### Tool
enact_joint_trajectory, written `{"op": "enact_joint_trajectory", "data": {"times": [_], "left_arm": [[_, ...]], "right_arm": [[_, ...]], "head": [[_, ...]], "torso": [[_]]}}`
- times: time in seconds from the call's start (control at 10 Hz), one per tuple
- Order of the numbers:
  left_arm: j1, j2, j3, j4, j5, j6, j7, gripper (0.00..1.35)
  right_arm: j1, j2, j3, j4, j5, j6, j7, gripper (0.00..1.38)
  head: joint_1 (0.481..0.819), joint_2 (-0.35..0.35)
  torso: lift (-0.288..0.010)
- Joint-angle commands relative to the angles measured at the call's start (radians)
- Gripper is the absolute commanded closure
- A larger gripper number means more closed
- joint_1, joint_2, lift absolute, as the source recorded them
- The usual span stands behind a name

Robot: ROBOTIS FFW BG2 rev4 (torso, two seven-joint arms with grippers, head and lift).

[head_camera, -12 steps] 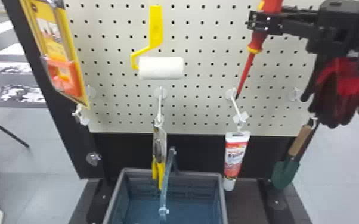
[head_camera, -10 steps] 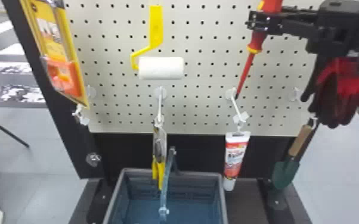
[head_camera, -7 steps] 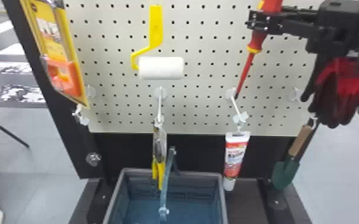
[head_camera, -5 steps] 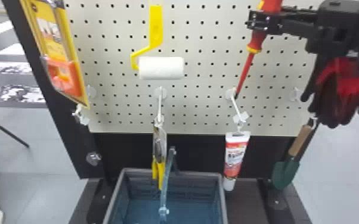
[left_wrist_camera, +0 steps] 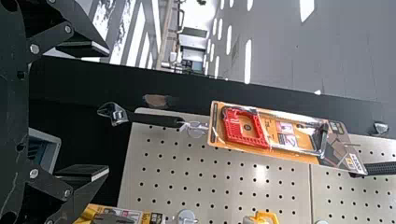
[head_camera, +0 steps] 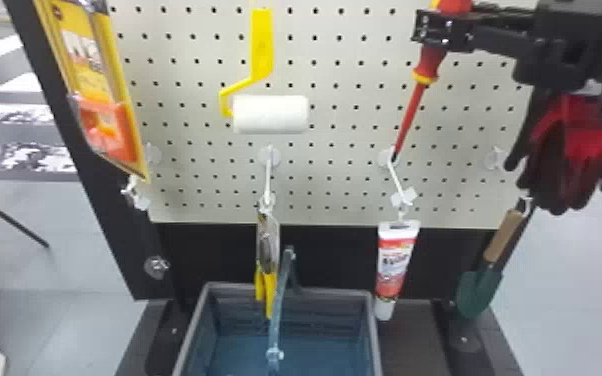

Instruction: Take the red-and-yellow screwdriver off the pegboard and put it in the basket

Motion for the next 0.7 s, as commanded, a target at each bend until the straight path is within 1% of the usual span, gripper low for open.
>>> {"op": "enact_joint_trajectory", "data": {"times": [0.0,0.1,0.4,0.6], "left_arm": [[0.0,0.002,0.0,0.0,0.0,-0.002,0.0,0.39],[-0.002,0.002,-0.001,0.0,0.001,-0.002,0.0,0.39],[-0.002,0.003,-0.003,0.0,0.001,-0.002,0.0,0.39],[-0.002,0.003,-0.003,0.0,0.001,0.0,0.0,0.39]], "right_arm": [[-0.006,-0.002,-0.003,-0.001,0.0,0.0,0.0,1.21],[-0.01,-0.002,-0.017,-0.011,0.0,-0.001,-0.002,1.21],[0.002,0.0,-0.109,-0.105,0.0,0.002,-0.025,1.21],[0.02,0.005,-0.117,-0.105,-0.012,0.003,-0.037,1.21]], "head": [[0.549,0.0],[0.549,0.0],[0.549,0.0],[0.549,0.0]], "torso": [[-0.1],[-0.1],[-0.1],[-0.1]]}}
